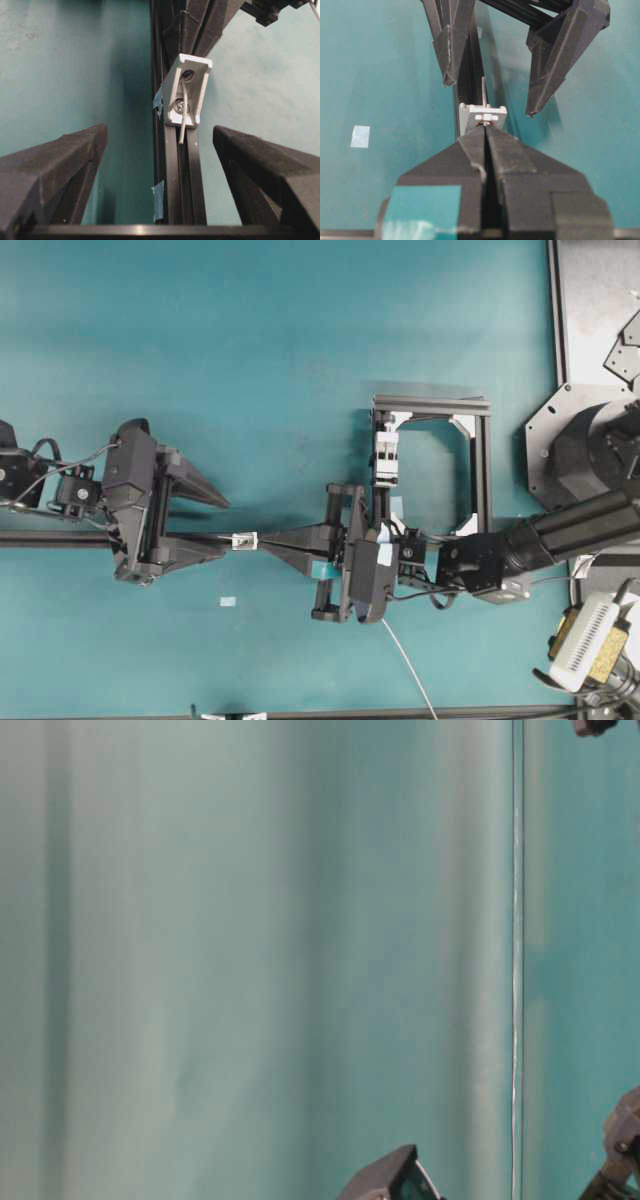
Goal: Insert the wire into the hole on the right side and pull it with the left arm.
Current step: 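Move the left gripper right and close it on the protruding wire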
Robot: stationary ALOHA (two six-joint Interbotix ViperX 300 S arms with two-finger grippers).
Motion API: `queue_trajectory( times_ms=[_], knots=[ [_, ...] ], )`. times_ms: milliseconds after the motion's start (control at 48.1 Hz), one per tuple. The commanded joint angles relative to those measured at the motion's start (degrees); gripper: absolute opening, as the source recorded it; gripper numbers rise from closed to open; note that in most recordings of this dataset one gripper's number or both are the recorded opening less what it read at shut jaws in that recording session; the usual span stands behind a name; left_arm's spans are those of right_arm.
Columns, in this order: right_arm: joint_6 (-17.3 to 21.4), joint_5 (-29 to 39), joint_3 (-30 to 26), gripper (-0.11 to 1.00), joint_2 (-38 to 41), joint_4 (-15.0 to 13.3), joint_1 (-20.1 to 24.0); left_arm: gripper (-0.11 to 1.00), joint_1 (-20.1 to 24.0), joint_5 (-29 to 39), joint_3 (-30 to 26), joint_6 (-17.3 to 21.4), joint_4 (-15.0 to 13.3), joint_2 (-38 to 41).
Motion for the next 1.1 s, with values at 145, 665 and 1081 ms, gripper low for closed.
queue_trajectory(
  times_ms=[145,665,1081],
  knots=[
    [-0.09,-0.26,-0.79,0.01,-0.7,-0.09,-0.35,0.71,0.09,-0.09,-1.14,-0.09,-0.09,-0.79],
    [0.0,-0.26,-0.79,0.01,-0.7,-0.09,-0.53,-0.03,-0.35,0.26,-1.58,0.7,0.44,-0.79],
    [0.09,1.32,-0.97,0.01,-0.7,-0.09,-0.62,-0.1,-0.53,0.79,-1.58,0.7,0.44,-0.79]
  ],
)
